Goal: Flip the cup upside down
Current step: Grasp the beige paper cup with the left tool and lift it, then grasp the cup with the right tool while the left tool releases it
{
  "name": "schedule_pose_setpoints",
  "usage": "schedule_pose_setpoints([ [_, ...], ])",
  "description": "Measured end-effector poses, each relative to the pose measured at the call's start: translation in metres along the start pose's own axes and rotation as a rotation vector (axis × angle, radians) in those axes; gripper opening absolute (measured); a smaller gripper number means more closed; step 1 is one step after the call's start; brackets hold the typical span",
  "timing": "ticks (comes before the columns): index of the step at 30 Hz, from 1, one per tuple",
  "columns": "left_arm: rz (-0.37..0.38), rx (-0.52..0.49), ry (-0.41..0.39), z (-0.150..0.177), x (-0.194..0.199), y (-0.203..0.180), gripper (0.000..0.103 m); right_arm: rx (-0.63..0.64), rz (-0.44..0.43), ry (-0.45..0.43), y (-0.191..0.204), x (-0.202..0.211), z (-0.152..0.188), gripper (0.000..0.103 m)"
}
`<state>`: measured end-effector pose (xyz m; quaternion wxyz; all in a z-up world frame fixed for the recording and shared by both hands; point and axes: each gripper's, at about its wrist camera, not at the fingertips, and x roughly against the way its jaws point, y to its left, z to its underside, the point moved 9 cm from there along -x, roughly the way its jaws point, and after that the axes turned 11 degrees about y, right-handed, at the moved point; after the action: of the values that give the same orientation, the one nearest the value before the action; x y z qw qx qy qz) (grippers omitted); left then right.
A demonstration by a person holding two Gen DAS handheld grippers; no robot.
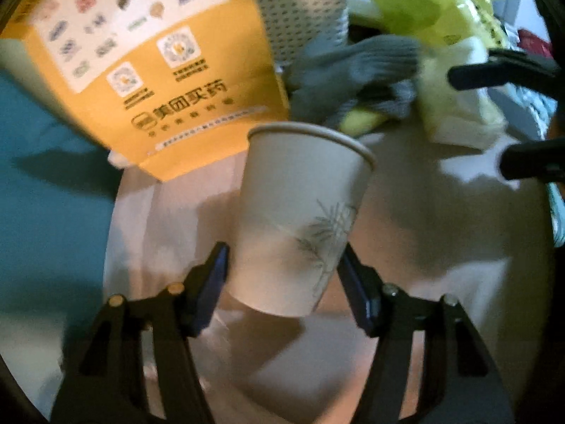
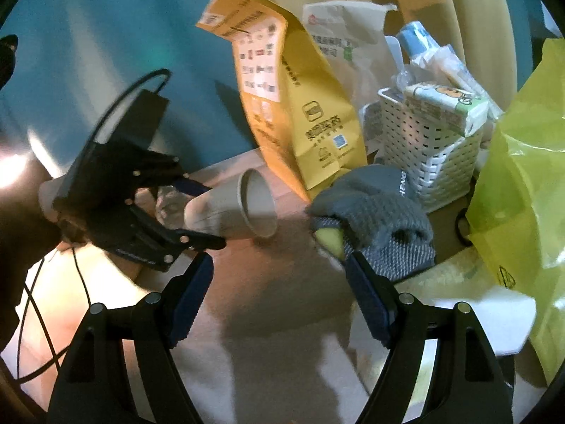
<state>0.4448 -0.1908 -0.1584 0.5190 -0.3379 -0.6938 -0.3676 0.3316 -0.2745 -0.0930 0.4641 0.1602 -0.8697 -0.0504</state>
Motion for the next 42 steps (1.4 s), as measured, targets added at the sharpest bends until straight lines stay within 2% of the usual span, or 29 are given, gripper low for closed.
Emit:
schedule_pose_setpoints([
  [7,0.003,0.107,0.005,0.077,0.050,-0.079,0.063,0.097,-0.039,0.047,0.037,0.025,0.044,0.080],
  [11,0.025,0.231,0.006,0.124,0.070,-0.129,0.063,0.141,-0.080,0.074,0.068,0.038,0.078,0.080],
  [17,0.028,0.382,0.019,0.206,0.074,-0.186,0.063,0.195,-0.157,0.128,0.124,0.050,0.139,0.080],
  [23,-0.032,0.429,0.067,0.262,0.065,-0.209,0.063,0.259,-0.202,0.174,0.180,0.049,0.188,0.080],
  [29,-0.042,0.424,0.058,0.283,0.066,-0.217,0.064,0.275,-0.208,0.195,0.213,0.044,0.206,0.080],
  [37,-0.057,0.471,0.048,0.294,0.067,-0.212,0.064,0.308,-0.158,0.200,0.217,0.043,0.203,0.080],
  [39,-0.064,0.495,0.037,0.298,0.071,-0.210,0.065,0.354,-0.147,0.203,0.220,0.043,0.200,0.080],
  [42,-0.040,0.591,-0.012,0.313,0.084,-0.212,0.065,0.502,-0.133,0.207,0.232,0.043,0.195,0.080],
])
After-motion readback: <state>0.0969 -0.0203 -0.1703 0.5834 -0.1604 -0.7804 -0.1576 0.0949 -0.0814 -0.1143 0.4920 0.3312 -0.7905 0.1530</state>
